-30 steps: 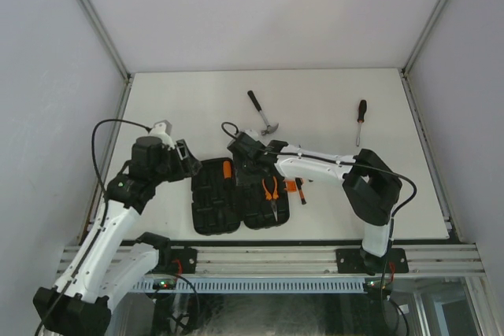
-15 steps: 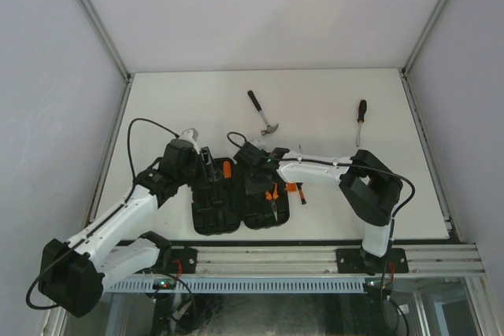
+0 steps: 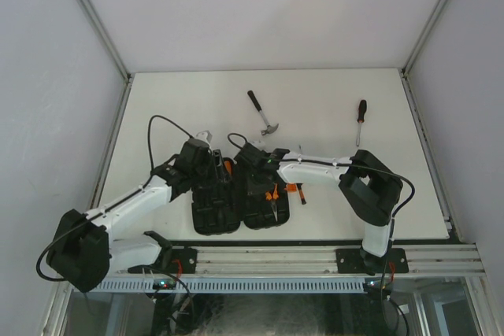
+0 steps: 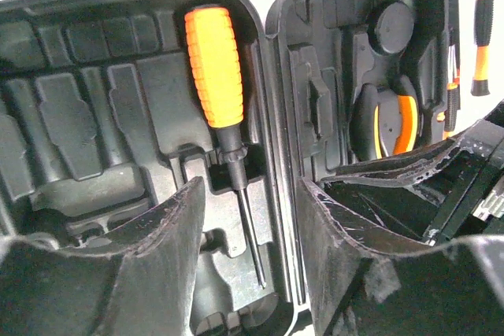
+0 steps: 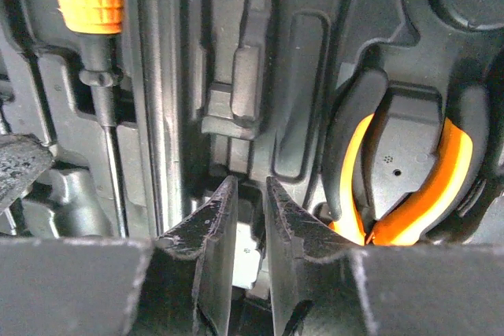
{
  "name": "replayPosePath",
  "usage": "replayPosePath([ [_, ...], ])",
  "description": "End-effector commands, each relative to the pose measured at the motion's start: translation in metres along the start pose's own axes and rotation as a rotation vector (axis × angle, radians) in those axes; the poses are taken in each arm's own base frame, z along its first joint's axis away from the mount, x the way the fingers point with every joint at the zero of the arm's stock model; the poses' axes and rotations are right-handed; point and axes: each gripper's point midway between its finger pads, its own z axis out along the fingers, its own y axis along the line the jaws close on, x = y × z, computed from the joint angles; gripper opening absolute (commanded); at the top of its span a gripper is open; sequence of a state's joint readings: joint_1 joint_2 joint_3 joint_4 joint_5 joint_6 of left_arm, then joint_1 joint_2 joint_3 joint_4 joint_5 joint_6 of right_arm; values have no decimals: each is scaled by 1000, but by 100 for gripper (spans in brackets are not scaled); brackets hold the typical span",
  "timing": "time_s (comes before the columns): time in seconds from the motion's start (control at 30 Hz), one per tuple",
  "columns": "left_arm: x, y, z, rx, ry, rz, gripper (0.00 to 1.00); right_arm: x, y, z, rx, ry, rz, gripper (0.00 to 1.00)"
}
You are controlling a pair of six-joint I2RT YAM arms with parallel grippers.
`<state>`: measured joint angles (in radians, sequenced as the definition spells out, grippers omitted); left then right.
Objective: Sort the tools into containers
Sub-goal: Place the screwdriver in the storage box.
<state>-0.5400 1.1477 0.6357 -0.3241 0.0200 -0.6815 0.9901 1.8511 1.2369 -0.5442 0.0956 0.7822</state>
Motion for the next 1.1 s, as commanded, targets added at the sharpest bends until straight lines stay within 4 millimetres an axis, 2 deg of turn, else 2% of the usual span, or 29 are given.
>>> replayPosePath([
  [0.0,1,-6,8,11,-11,-9,53,5,-3,-1,-5,8,5,19],
  [0.37,13,3,25,-22,39,8,42,9,-4,4,-13,39,5,13],
  [0.73,23,11,40,-53,81,13,30,10,-7,5,-7,44,2,12],
  [0.87,21,11,43,-62,76,13,20,10,-8,4,-4,45,-1,11],
  [1.07,14,14,45,-93,53,19,16,11,-9,5,3,47,-3,11],
])
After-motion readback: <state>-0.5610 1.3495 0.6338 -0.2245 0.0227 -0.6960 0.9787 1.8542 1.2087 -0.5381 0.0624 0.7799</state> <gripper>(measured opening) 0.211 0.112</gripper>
